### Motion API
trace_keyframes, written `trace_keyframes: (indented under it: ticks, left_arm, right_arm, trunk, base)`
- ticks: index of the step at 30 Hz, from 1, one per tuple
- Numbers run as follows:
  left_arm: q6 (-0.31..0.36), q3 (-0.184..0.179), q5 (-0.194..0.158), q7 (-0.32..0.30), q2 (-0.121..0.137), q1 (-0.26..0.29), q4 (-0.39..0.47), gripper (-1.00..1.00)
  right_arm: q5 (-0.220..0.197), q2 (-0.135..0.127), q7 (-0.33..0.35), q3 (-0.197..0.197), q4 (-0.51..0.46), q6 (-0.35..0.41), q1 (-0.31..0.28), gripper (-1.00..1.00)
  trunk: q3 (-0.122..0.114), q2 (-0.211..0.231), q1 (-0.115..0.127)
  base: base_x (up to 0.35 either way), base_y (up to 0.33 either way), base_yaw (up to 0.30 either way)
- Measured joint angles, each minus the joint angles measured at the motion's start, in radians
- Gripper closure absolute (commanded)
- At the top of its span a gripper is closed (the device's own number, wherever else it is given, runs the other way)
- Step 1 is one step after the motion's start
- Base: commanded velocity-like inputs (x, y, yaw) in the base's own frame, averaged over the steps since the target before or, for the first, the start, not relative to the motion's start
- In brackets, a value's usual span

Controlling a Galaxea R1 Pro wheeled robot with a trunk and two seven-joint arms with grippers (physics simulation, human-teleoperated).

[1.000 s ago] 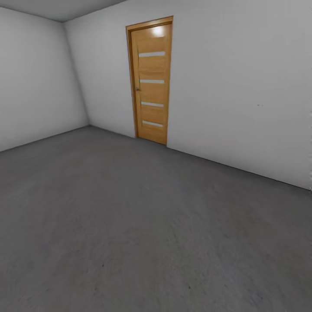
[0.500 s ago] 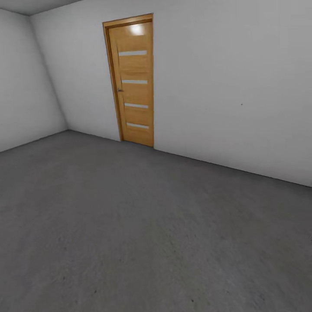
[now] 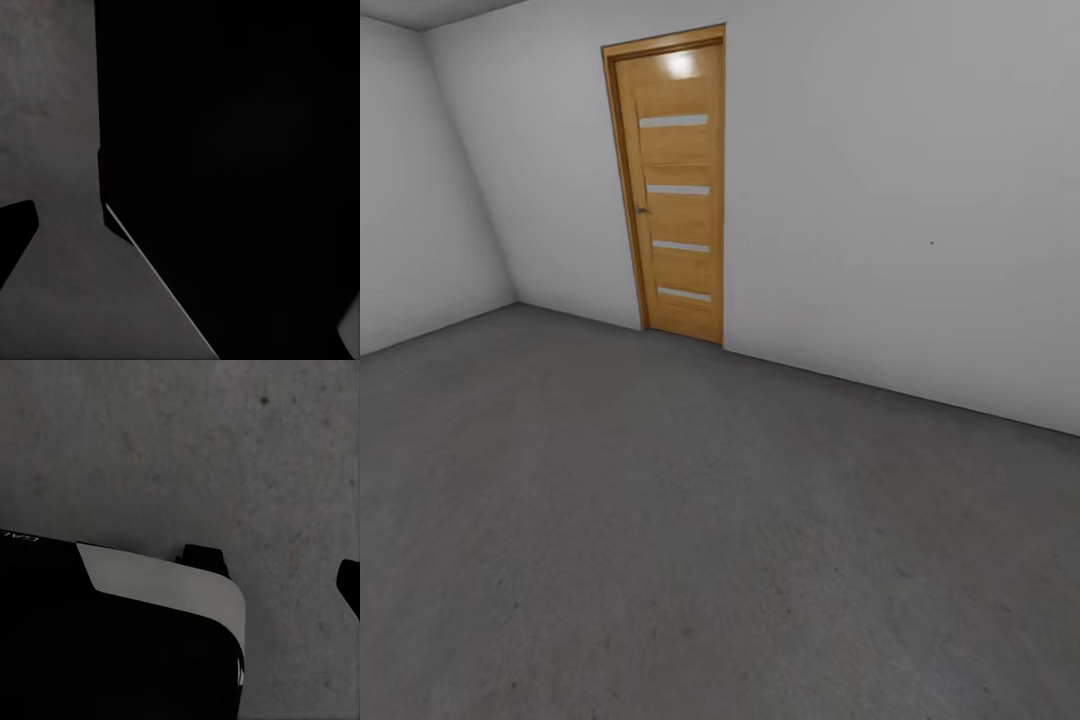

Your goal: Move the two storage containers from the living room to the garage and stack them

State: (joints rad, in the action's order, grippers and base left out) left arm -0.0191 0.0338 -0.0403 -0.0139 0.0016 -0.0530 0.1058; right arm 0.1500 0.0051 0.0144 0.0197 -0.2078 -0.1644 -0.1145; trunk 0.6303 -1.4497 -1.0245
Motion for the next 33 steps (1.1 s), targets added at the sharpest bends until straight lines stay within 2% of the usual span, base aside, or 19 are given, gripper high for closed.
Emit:
trace_keyframes:
  ticks: [33]
  left_arm:
    - [-0.002,0.0,0.0,0.001,0.002,0.0,0.019,-1.0]
  right_arm:
    - [0.001,0.001,-0.001,-0.002,0.0,-0.002,0.0,-1.0]
  trunk:
    - [0.0,0.0,0.0]
  base:
    - [0.274,0.21,0.0]
